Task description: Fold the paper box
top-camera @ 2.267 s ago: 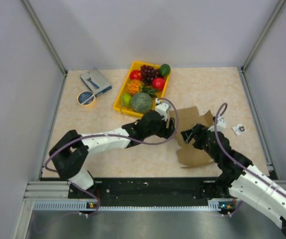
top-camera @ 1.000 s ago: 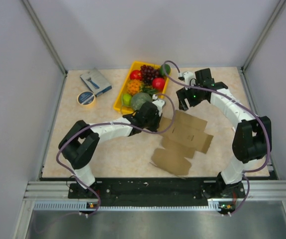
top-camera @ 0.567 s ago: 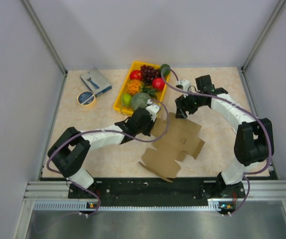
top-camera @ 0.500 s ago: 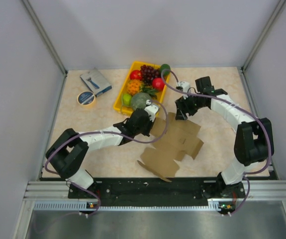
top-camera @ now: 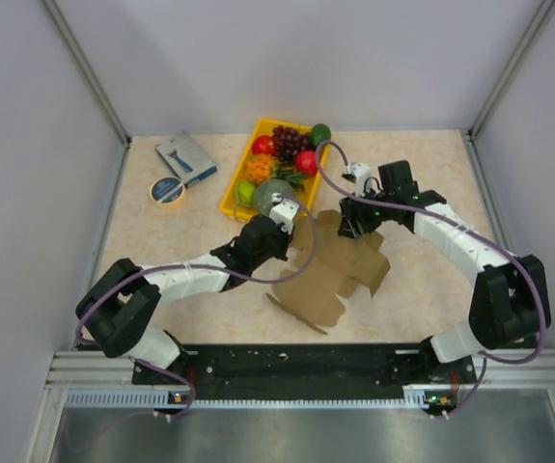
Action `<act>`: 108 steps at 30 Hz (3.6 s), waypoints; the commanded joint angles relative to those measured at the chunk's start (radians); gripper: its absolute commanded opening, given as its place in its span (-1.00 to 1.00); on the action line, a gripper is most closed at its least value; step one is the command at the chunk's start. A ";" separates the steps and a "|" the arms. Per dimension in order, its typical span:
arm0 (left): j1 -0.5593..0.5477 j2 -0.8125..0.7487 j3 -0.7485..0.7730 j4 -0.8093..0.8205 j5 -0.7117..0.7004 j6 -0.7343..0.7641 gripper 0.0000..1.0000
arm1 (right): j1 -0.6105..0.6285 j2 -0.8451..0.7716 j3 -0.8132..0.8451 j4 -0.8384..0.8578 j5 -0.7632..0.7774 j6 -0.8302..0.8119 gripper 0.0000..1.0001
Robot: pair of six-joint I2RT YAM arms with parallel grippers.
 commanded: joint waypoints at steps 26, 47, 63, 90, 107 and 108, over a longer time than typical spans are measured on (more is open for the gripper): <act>-0.124 -0.094 -0.240 0.507 -0.302 0.017 -1.00 | 0.167 -0.160 0.137 -0.357 0.696 2.108 0.19; -0.131 -0.105 -0.289 0.591 -0.311 0.049 -1.00 | 0.162 -0.057 0.208 -0.354 0.748 2.148 0.12; -0.141 -0.088 -0.289 0.602 -0.315 0.045 -1.00 | 0.162 -0.015 0.197 -0.299 0.722 2.171 -0.30; -0.137 -0.106 -0.292 0.450 -0.023 -0.271 0.06 | 0.208 -0.179 -0.125 0.014 0.811 2.066 -1.00; 0.103 -0.407 -0.349 0.174 0.288 -0.367 -0.21 | 0.222 -0.350 -0.416 0.365 0.846 1.933 -1.00; 0.128 -0.387 -0.338 0.151 0.297 -0.370 -0.26 | 0.222 -0.369 -0.432 0.382 0.849 1.928 -1.00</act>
